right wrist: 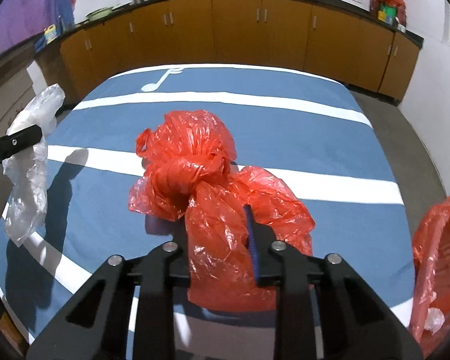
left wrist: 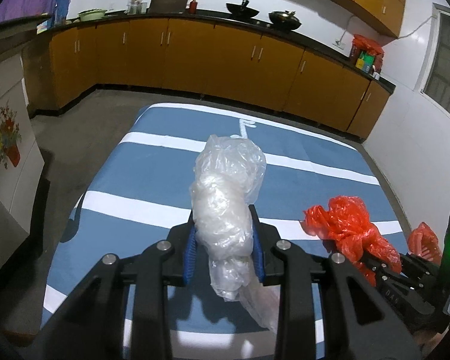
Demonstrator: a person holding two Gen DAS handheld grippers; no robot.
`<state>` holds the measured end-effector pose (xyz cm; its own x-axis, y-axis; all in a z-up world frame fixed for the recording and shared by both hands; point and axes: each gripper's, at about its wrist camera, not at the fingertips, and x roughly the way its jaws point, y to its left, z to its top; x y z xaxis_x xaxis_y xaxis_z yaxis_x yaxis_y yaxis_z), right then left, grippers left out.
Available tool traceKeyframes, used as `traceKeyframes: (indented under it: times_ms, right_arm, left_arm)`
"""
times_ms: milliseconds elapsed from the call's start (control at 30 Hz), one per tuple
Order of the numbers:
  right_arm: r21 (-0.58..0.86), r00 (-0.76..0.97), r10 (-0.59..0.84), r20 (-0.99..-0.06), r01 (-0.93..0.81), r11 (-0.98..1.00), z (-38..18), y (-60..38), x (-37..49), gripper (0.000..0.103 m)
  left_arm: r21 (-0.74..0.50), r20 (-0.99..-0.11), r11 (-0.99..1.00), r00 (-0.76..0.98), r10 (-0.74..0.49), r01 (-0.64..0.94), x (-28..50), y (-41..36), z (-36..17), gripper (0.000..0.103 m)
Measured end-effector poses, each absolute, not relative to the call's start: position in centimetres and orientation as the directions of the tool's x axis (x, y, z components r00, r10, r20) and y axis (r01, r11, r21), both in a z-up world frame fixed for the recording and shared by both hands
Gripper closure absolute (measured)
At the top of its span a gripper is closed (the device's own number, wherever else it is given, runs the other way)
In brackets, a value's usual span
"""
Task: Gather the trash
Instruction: 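Carry both bags off the table over the red wastebasket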
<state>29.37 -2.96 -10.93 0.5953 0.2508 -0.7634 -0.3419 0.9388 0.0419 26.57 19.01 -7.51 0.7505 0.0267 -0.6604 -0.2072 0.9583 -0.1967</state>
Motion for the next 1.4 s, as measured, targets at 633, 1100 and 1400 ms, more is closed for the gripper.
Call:
traceKeyframes:
  times_ms: [633, 1100, 1400]
  right_arm:
    - [0.119, 0.736, 0.202, -0.647, -0.164, 0.979, -5.0, -12.8, 25.6, 0.085]
    - [0.125, 0.8, 0.09, -0.593, -0.019, 0.992, -2.7, -18.4, 22.8, 0.085]
    - [0.126, 0.817, -0.002, -0.576, 0.091, 0.988, -1.9, -22.3, 20.9, 0.085]
  left_arm:
    - [-0.184, -0.611, 0.982, 0.786, -0.089, -0.032, 25.7, 11.3, -4.3, 0.072]
    - [-0.14, -0.588, 0.984, 0.791, -0.172, 0.11, 25.6, 4.9, -2.9, 0.072]
    - [-0.15, -0.583, 0.966, 0.771, -0.258, 0.21, 25.8, -0.3, -2.8, 0.072]
